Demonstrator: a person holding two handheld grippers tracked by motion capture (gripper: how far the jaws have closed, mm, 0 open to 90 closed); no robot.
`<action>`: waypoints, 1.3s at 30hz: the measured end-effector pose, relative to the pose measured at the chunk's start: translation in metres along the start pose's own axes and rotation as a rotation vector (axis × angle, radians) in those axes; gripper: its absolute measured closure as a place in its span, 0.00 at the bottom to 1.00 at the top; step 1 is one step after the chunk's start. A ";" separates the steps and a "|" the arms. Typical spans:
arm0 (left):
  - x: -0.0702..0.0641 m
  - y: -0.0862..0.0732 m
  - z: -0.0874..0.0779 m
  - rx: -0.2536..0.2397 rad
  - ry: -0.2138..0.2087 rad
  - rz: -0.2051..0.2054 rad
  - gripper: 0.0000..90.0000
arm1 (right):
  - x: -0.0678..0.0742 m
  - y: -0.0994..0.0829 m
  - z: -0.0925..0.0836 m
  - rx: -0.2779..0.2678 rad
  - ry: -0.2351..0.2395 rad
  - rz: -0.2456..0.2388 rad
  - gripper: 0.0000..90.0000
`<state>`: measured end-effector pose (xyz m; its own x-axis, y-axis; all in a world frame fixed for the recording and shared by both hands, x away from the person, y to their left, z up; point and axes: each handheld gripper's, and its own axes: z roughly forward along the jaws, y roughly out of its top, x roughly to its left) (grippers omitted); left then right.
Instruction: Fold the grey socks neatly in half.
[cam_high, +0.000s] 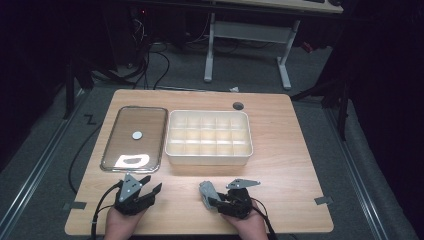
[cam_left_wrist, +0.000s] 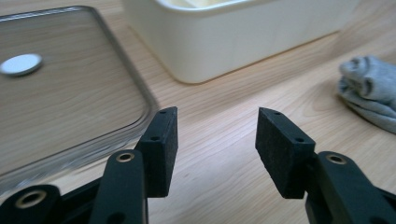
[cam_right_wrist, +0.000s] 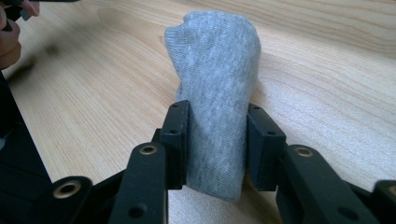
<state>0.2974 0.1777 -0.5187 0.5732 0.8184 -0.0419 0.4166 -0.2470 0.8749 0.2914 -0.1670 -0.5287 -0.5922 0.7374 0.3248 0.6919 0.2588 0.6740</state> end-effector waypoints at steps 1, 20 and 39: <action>0.004 -0.002 -0.001 0.009 0.001 -0.011 0.55 | 0.001 0.000 0.000 0.000 0.001 -0.002 0.75; 0.015 -0.005 -0.001 0.036 0.012 0.024 0.50 | 0.007 0.030 -0.019 0.133 -0.189 -0.185 0.78; 0.009 -0.002 0.004 0.066 0.008 0.036 0.45 | -0.021 0.038 -0.049 0.230 -0.282 -0.177 0.78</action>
<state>0.3045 0.1832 -0.5231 0.5829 0.8125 -0.0063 0.4414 -0.3101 0.8421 0.3096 -0.2029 -0.4775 -0.5961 0.8029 0.0005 0.6825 0.5063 0.5271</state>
